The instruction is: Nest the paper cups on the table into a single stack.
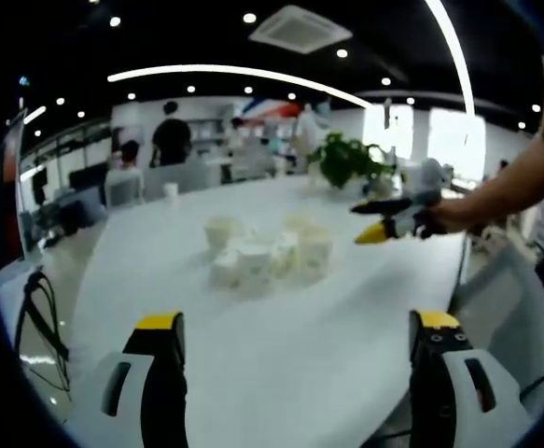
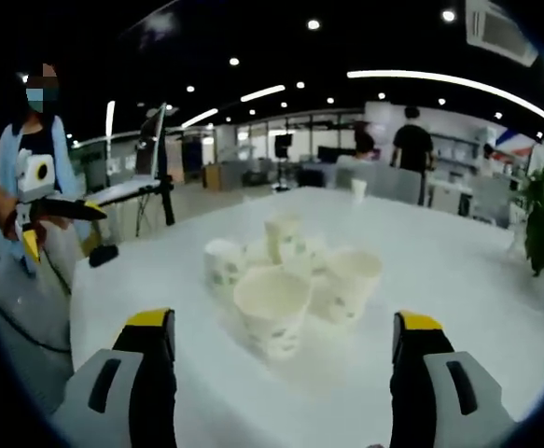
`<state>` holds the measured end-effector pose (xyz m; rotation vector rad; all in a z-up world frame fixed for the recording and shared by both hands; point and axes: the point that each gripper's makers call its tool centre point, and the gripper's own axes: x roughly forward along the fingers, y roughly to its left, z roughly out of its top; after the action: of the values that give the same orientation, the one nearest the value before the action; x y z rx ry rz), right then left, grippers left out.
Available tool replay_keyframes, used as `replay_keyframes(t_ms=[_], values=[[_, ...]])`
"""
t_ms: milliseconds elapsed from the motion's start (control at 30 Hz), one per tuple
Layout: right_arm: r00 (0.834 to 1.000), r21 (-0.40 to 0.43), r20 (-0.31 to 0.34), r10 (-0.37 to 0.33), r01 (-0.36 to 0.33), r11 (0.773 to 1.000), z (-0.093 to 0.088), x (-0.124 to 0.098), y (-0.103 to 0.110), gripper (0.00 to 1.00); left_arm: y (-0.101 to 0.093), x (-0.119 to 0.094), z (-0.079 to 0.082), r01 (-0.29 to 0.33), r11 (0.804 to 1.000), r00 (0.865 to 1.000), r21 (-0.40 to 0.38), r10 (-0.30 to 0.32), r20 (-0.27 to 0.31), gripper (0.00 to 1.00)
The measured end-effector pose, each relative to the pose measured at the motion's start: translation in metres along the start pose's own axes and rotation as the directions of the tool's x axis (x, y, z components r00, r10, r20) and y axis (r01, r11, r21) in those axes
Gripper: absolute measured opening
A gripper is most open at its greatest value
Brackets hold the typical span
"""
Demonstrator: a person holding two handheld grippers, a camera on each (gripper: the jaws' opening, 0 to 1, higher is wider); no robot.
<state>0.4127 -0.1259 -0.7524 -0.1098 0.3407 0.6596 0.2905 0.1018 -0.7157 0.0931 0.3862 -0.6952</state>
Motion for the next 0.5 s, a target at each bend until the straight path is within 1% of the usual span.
replay_keyframes(t_ms=[67, 200, 300, 367, 433, 500], values=[[1.0, 0.005, -0.003, 0.003, -0.003, 1.0, 0.001, 0.006, 0.0, 0.98, 0.001, -0.001, 0.0, 0.0, 1.0, 1.0, 0.0, 0.0, 0.0, 0.98], [1.0, -0.008, -0.002, 0.01, -0.01, 1.0, 0.004, 0.014, 0.001, 0.97, 0.003, -0.004, 0.0, -0.001, 1.0, 1.0, -0.001, 0.001, 0.001, 0.98], [1.0, -0.013, -0.001, 0.02, -0.02, 1.0, 0.005, 0.02, 0.003, 0.94, 0.005, -0.006, 0.003, -0.004, 1.0, 1.0, -0.002, 0.004, 0.004, 0.98], [0.999, -0.03, 0.029, 0.029, -0.028, 0.999, 0.01, 0.023, 0.005, 0.91, 0.007, -0.007, 0.004, -0.005, 1.0, 1.0, -0.002, 0.005, 0.008, 0.98], [0.999, -0.027, 0.029, 0.034, -0.033, 0.999, 0.01, 0.027, 0.007, 0.88, 0.008, -0.007, 0.004, -0.005, 1.0, 1.0, -0.004, 0.005, 0.009, 0.98], [0.998, -0.026, 0.033, 0.044, -0.043, 0.999, 0.01, 0.032, 0.009, 0.89, 0.009, -0.008, 0.003, -0.006, 1.0, 1.0, -0.004, 0.006, 0.008, 0.98]])
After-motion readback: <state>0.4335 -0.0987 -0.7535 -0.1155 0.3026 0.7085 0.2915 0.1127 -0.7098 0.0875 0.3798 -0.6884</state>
